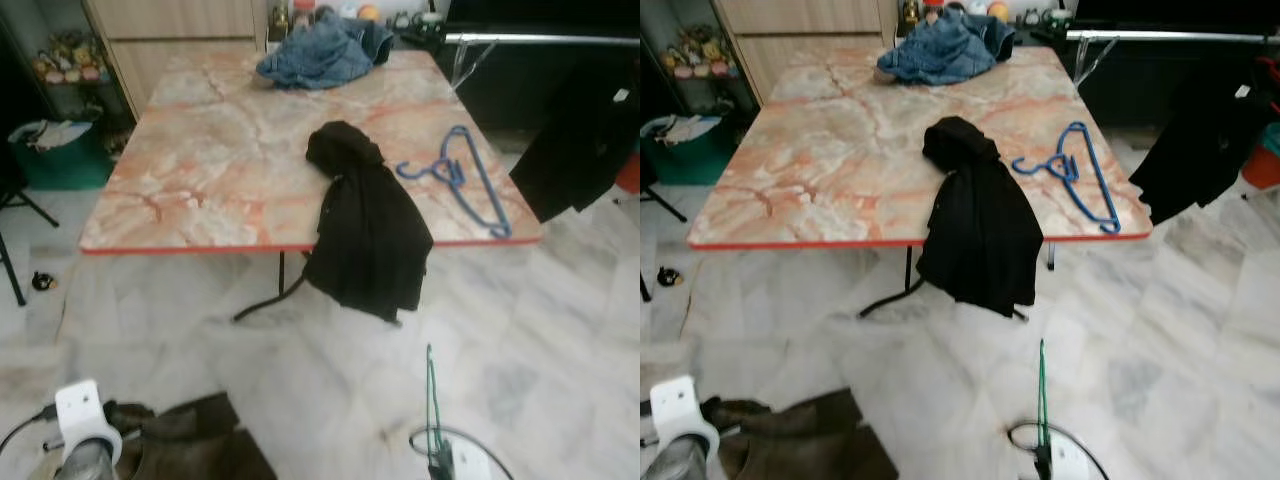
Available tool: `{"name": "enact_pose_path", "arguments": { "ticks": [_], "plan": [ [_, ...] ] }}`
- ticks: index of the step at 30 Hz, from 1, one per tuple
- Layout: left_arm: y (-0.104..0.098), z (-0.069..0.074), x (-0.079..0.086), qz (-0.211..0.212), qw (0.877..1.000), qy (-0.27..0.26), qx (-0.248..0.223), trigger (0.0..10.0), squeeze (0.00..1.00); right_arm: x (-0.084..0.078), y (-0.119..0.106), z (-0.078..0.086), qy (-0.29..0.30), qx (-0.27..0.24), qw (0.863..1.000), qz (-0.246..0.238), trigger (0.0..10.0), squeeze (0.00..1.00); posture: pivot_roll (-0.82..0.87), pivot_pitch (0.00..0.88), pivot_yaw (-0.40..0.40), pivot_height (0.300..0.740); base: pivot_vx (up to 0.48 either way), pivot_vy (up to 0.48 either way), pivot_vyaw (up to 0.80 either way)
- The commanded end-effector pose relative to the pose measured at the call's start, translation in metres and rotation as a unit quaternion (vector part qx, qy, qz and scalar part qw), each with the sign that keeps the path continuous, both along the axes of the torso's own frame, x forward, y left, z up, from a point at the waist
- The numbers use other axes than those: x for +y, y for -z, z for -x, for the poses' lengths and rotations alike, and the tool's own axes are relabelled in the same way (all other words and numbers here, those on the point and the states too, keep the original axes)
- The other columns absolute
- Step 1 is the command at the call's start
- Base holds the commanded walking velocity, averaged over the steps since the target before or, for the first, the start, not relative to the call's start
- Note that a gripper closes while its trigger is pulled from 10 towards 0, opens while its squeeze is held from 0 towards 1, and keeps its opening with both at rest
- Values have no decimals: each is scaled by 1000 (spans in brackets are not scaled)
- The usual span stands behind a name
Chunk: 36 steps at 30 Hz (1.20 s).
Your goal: Hang hanger
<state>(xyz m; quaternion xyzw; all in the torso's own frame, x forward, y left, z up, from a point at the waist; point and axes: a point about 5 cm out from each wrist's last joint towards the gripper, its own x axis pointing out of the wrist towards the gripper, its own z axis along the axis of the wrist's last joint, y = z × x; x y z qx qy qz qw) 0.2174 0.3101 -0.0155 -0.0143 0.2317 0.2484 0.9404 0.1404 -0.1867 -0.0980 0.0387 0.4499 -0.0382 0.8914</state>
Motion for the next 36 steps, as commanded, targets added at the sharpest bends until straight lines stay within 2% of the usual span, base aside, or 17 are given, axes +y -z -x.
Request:
{"name": "enact_pose_path", "arguments": {
  "ticks": [1, 16, 27, 33, 36],
  "plan": [
    [2, 5, 3, 1, 1000, -12, 5, 10000, 0, -6, -2, -4, 2, -8, 1000, 9, 10000, 0, 0, 45, -3, 740, 289, 0, 800],
    [2, 7, 5, -9, 1000, -21, 11, 10000, 0, -5, -2, -3, 15, -7, 1000, -1, 10000, 0, 3, 43, -2, 740, 286, 0, 27],
    [1, 8, 8, -25, 999, -32, 18, 10000, 0, -6, -2, -4, 22, -12, 1000, -7, 10000, 0, 5, 38, -2, 740, 0, 0, 0],
    [-3, 13, 21, -56, 996, -72, 25, 10000, 0, -5, -3, -6, 25, -15, 1000, -11, 10000, 0, 7, 31, -1, 740, 0, 0, 0],
    [-12, 19, 38, -101, 987, -122, 27, 10000, 0, -5, -3, -7, 26, -17, 999, -12, 10000, 0, 7, 26, 0, 740, 0, 0, 0]
  ]
}}
